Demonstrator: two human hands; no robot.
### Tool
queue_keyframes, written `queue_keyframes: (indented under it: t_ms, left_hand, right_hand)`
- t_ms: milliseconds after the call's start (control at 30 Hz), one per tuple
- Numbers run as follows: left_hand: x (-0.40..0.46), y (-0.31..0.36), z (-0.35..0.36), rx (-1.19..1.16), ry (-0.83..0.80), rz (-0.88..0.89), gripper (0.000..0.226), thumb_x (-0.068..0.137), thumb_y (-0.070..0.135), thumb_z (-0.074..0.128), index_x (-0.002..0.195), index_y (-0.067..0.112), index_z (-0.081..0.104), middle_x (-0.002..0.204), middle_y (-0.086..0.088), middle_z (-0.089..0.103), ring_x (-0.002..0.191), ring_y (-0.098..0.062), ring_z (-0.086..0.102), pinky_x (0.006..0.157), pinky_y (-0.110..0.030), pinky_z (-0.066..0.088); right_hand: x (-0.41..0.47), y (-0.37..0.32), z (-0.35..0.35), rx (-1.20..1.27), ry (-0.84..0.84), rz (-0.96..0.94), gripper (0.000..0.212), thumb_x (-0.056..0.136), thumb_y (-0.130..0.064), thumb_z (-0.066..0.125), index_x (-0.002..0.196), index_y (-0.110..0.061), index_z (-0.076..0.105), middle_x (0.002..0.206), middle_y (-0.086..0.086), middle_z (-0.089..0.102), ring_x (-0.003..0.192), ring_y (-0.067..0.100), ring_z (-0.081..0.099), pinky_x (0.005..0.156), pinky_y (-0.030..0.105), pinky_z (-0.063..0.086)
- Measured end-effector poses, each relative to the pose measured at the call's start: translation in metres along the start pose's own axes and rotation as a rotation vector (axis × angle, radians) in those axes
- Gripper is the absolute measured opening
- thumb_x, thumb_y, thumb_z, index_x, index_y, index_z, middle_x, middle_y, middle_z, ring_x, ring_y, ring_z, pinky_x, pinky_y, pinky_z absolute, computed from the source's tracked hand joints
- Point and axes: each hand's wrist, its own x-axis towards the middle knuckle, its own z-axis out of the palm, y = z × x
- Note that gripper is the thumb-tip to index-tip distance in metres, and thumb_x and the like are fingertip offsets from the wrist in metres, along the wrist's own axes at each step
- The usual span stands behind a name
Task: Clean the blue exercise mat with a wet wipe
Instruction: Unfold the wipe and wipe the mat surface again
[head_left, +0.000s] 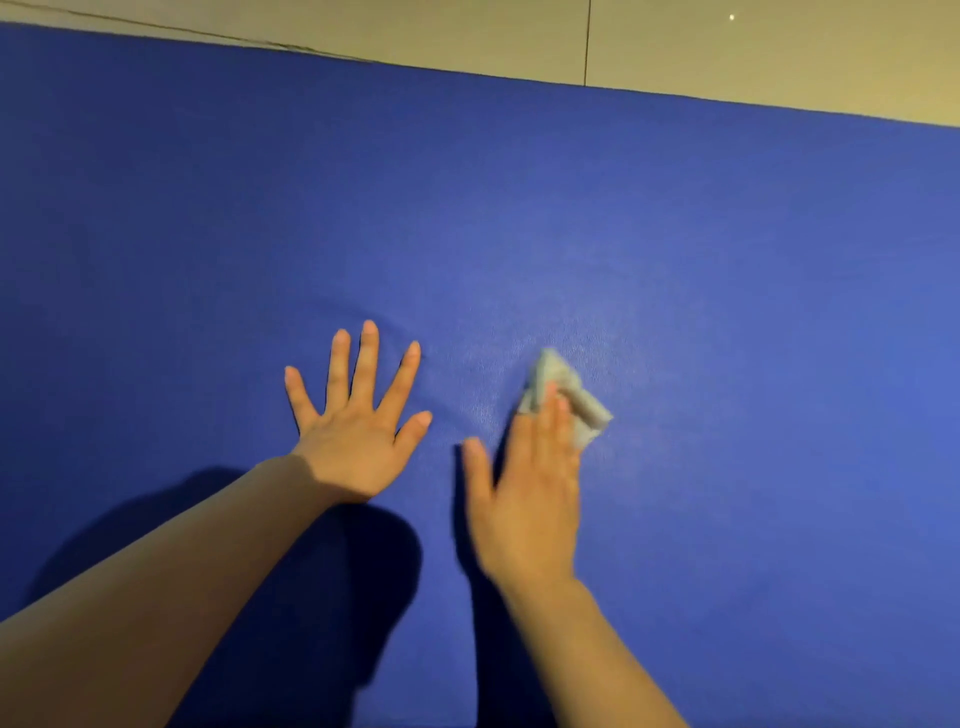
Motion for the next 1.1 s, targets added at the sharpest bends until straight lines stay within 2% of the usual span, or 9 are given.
queue_keyframes:
  t_ms: [167,267,400,500,600,700,800,1000,1100]
  left_hand:
    - [0.001,-0.001,0.000,0.022,0.011,0.001,0.056,0.086,0.073,-0.008,0.121,0.052,-0.046,0.127,0.013,-0.063,0.114,-0.014,-0.060,0.100,-0.057,-0.032]
    - [0.001,-0.001,0.000,0.011,0.009,0.007,0.065,0.063,0.071,-0.023,0.119,0.053,-0.049,0.127,0.013,-0.064,0.111,-0.011,-0.063,0.083,-0.046,-0.044]
    - [0.002,0.000,-0.001,0.012,0.028,0.013,0.066,0.062,0.070,-0.024,0.120,0.052,-0.049,0.127,0.012,-0.064,0.113,-0.012,-0.062,0.082,-0.045,-0.045]
    - [0.003,-0.002,0.004,-0.004,0.047,-0.002,0.066,0.064,0.070,-0.022,0.123,0.052,-0.046,0.129,0.013,-0.062,0.115,-0.011,-0.061,0.083,-0.044,-0.045]
    - [0.004,-0.007,0.016,0.007,0.200,0.029,0.066,0.081,0.065,-0.004,0.139,0.053,-0.032,0.153,0.003,-0.040,0.136,-0.016,-0.043,0.100,-0.053,-0.032]
    - [-0.001,-0.005,0.023,0.035,0.374,0.067,0.063,0.094,0.048,0.027,0.154,0.033,0.017,0.162,-0.011,0.014,0.149,-0.032,0.008,0.108,-0.070,0.005]
    - [-0.004,0.002,0.027,0.099,0.490,0.058,0.058,0.097,0.044,0.031,0.152,0.026,0.032,0.160,-0.015,0.022,0.146,-0.036,0.023,0.109,-0.069,0.013]
    - [-0.001,-0.002,0.031,0.108,0.536,0.052,0.058,0.093,0.044,0.033,0.147,0.024,0.042,0.157,-0.016,0.028,0.143,-0.037,0.031,0.109,-0.069,0.016]
    - [-0.001,-0.002,0.035,0.086,0.519,0.039,0.062,0.088,0.047,0.035,0.147,0.027,0.041,0.157,-0.014,0.027,0.144,-0.035,0.027,0.109,-0.067,0.011]
  right_hand:
    - [0.014,-0.006,0.004,-0.023,-0.109,-0.361,0.062,0.099,-0.047,0.032,0.151,-0.014,0.035,0.162,-0.003,0.020,0.150,0.013,0.015,0.118,0.035,0.027]
    - [0.054,0.038,-0.030,0.075,0.010,-0.141,0.064,0.095,-0.045,0.027,0.152,-0.017,0.029,0.161,-0.011,0.018,0.147,0.014,0.020,0.119,0.029,0.020]
    - [0.086,0.074,-0.062,0.127,0.125,0.245,0.061,0.099,-0.043,0.022,0.147,-0.008,0.034,0.158,0.009,0.028,0.147,0.025,0.021,0.116,0.050,0.025]
    - [0.075,0.041,-0.047,0.122,0.029,0.126,0.049,0.101,-0.028,0.033,0.144,-0.005,0.037,0.160,0.010,0.020,0.145,0.027,0.020,0.114,0.042,0.025]
    - [0.061,0.002,-0.026,0.082,-0.196,-0.209,0.060,0.092,-0.029,0.038,0.149,-0.009,0.032,0.163,0.006,0.012,0.150,0.020,0.006,0.121,0.040,0.014]
    - [0.065,-0.006,-0.028,0.020,-0.342,-0.343,0.058,0.102,-0.036,0.035,0.155,-0.017,0.021,0.164,-0.004,0.003,0.150,0.008,-0.005,0.122,0.030,0.004]
    - [0.076,0.017,-0.041,-0.068,-0.247,-0.377,0.068,0.095,-0.052,0.022,0.153,-0.017,0.027,0.163,-0.005,0.015,0.150,0.012,0.009,0.120,0.031,0.018]
    - [0.113,0.068,-0.064,-0.075,0.040,0.109,0.057,0.103,-0.038,0.031,0.153,-0.011,0.026,0.159,0.002,0.026,0.149,0.020,0.013,0.116,0.045,0.027]
    - [0.106,0.044,-0.046,-0.038,0.028,-0.073,0.055,0.101,-0.037,0.032,0.148,-0.009,0.036,0.160,0.005,0.026,0.149,0.021,0.017,0.119,0.043,0.024]
